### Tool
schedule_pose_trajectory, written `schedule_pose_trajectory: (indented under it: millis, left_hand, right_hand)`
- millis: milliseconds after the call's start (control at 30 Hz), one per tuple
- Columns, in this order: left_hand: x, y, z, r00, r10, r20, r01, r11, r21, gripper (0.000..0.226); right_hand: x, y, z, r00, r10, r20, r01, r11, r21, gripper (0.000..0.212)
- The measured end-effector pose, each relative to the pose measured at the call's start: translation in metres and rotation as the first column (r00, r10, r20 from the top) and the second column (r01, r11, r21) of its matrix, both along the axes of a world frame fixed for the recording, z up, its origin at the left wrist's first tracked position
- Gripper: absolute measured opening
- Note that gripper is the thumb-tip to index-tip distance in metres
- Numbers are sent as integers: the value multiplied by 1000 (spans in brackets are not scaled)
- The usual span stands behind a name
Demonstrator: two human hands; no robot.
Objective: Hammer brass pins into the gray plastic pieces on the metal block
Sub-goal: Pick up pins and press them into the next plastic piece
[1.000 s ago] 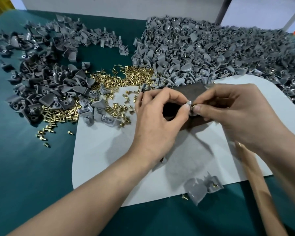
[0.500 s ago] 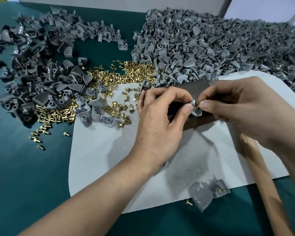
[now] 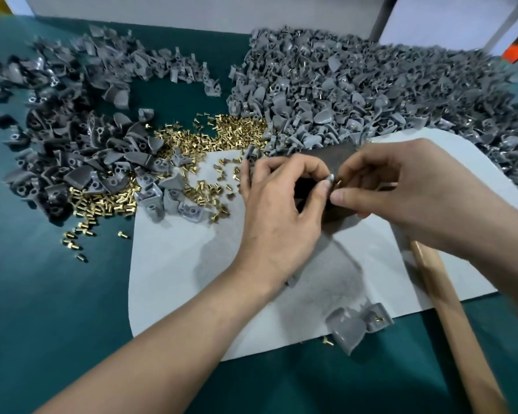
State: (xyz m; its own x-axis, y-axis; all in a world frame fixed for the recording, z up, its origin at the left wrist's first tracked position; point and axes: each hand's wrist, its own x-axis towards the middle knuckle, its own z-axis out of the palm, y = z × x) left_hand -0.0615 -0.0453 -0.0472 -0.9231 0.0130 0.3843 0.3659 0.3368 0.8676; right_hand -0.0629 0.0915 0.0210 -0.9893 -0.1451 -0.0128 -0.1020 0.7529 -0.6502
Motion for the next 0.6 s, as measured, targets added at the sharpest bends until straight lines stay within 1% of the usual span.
schedule_pose_trajectory:
  millis: [67,133,200,233,300,400,500,600]
  left_hand:
    - [-1,-1,2,1000,-10,-12,10,1000,-21,5]
    - [0,-1,1,999,-9,-31,7,999,-49,7]
    - [1,0,0,998,-4,-65,-1,997,-82,13]
    - [1,0,-1,996,1,-88,-10,994,-107,13]
    - [2,0,-2,993,-3,-116,-15,989,-149,12]
    - [2,0,-3,990,-36,-140,11,985,-173,8]
    - [2,-2,-2,986,-55,-157,20,976,-215,4]
    - [1,-4,-2,988,-55,-144,19,969,-245,4]
  right_hand:
    - [1,-5,3,993,30,-114,-4,975,224,8]
    - [3,-14,5,980,101,-172,-12,890,455,12]
    - [4,-21,6,977,161,-143,-37,781,623,18]
    - [3,-23,7,977,183,-113,-61,737,673,19]
    - [3,-25,14,974,218,-56,-118,705,700,19]
    - [3,-20,22,948,319,-11,-216,665,715,18]
    - [5,-17,26,921,389,13,-278,633,722,17]
    - [5,-16,27,896,444,1,-301,604,738,10]
